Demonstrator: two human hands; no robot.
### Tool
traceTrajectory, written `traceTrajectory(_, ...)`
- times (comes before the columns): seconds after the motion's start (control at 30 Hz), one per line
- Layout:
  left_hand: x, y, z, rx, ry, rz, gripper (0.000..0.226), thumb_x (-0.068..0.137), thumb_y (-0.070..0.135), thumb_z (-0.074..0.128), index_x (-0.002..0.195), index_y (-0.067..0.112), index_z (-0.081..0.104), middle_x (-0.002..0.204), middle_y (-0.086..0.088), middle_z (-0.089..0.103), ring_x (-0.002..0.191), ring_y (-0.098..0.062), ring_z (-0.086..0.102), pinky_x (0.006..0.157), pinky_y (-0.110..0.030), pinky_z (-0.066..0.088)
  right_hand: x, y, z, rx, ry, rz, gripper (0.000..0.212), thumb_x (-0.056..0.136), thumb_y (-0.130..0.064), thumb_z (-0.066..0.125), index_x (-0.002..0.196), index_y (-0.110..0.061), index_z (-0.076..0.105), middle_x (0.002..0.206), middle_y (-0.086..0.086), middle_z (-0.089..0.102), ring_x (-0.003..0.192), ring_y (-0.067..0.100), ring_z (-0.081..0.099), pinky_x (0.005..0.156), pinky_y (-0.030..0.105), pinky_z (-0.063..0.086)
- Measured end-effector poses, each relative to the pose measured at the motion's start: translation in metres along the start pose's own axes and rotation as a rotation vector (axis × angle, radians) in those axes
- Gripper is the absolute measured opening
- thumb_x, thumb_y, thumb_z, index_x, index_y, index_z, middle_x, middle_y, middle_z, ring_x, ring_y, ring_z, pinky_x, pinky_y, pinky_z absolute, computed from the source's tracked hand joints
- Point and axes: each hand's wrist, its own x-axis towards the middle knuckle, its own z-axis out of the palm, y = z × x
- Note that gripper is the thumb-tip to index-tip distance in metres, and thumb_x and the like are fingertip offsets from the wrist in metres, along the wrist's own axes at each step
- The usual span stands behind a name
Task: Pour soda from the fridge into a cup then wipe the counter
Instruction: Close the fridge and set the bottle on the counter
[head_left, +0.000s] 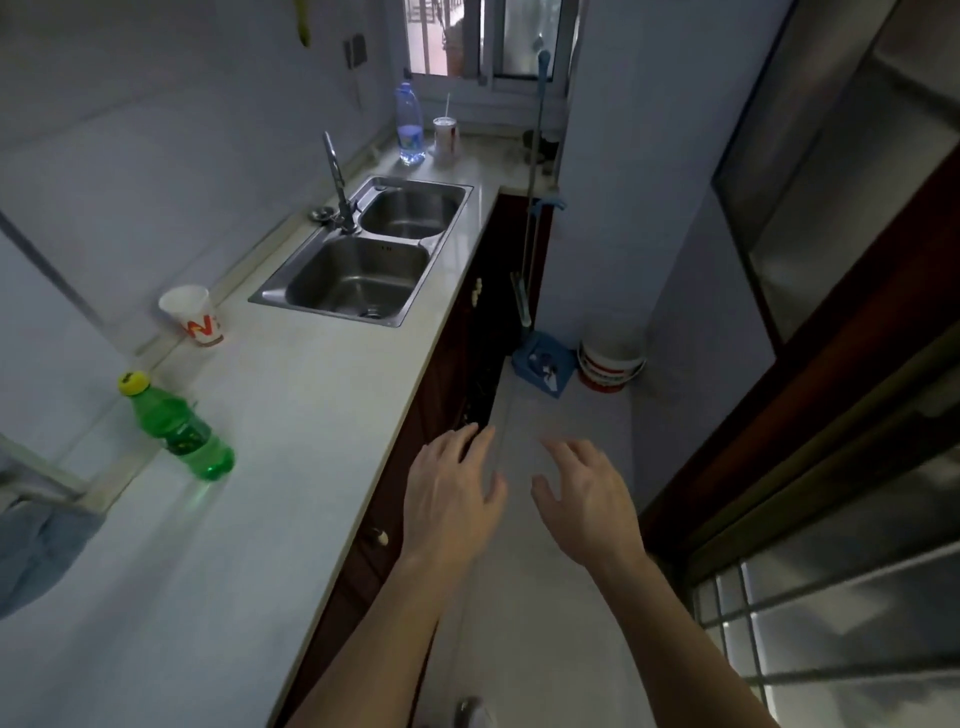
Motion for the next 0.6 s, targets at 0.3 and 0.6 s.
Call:
traceTrajectory(0.3,0.104,-0.044,0.028,0.018,-0.024,-0.129,0.054,0.097,0.042,0.051,0.146,0.023,0.045,0.146,-0.001,0.051,0.133,-0.021,0.047,0.109,-0.043,0.043,0.124,0.001,0.038,0.032,-0.073,-0.095,0.047,0.092,-0.033,0.059,0.135,-0.015,0.052,0.123,0.006,0.06,0.11,0.025,0.057,0.096,0.041,0.048)
traceTrajectory(0.6,0.213,-0.082,0.056,0.091,0.024,-0.344,0.049,0.094,0.038,0.055,0.141,0.021,0.052,0.138,-0.001,0.057,0.125,-0.019,0.053,0.106,-0.04,0.046,0.284,0.015,0.082,0.121,-0.22,-0.256,0.051,0.092,-0.035,0.058,0.14,-0.02,0.049,0.133,0.004,0.055,0.119,0.024,0.053,0.101,0.041,0.046)
